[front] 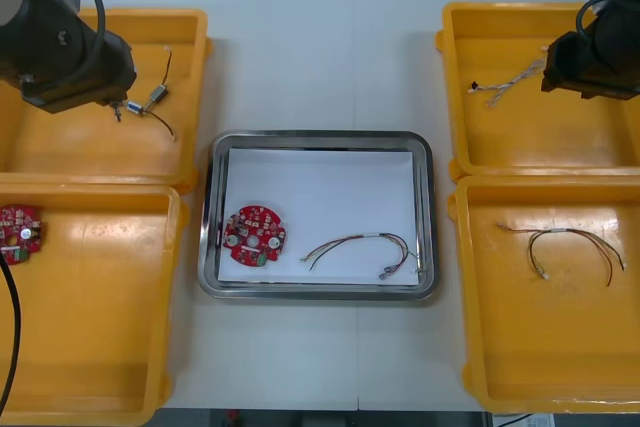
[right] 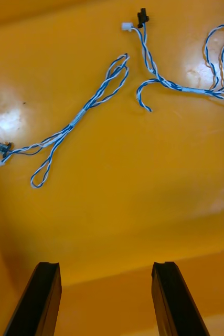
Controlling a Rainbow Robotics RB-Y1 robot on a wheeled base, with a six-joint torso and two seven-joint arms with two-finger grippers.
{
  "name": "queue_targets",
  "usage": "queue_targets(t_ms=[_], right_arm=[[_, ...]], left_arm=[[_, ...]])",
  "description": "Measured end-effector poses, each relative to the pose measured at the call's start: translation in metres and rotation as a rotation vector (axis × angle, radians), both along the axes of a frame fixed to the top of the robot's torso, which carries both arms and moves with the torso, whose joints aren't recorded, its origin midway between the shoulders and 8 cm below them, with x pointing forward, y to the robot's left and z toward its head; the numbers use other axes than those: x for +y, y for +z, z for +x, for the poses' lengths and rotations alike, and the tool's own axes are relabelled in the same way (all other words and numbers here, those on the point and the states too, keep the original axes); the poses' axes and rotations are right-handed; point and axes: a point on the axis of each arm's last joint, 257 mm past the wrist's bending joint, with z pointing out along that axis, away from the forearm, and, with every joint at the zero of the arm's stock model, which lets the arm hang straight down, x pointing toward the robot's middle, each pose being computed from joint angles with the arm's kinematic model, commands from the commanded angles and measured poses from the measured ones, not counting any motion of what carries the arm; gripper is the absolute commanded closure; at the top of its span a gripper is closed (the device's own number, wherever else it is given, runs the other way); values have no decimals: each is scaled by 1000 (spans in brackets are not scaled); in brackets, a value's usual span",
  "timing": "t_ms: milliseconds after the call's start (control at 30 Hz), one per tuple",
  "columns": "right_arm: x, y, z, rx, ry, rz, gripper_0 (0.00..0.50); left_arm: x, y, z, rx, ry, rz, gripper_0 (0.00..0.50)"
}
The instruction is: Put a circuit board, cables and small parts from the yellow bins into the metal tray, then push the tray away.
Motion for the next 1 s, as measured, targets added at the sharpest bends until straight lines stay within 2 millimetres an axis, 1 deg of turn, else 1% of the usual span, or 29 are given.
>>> queue_targets(t_ms=[100,233,300,500,600,667,800,900,1000], right_arm=[[-3,0,11,0,-34,9,0],[-1,2,29,-29,-57,27,0],[-1,3,38,-49,-68,32,0],[0,-3,61,-84,-100,23,0],[2,-7,71,-101,-110,24,0],[6,-9,78,-116,-113,33,0],[12,-16,87,-130,-128,56,0],[14,-21,91,-135,-180,87,0],[21,-26,91,-137,-240,137,0]], left_arm=[[-13,-12,-4,26,-42,39,500],[-32,-32,-11,69,-105,103,500],[-41,-38,-15,78,-136,130,500],[-65,-45,-24,73,-192,169,500],[-76,-48,-29,68,-177,159,500],[-80,-50,-31,63,-138,148,500],[-83,-54,-28,46,-63,137,500],[-90,-59,-27,38,-62,154,500],[-97,-67,-30,49,-75,170,500]])
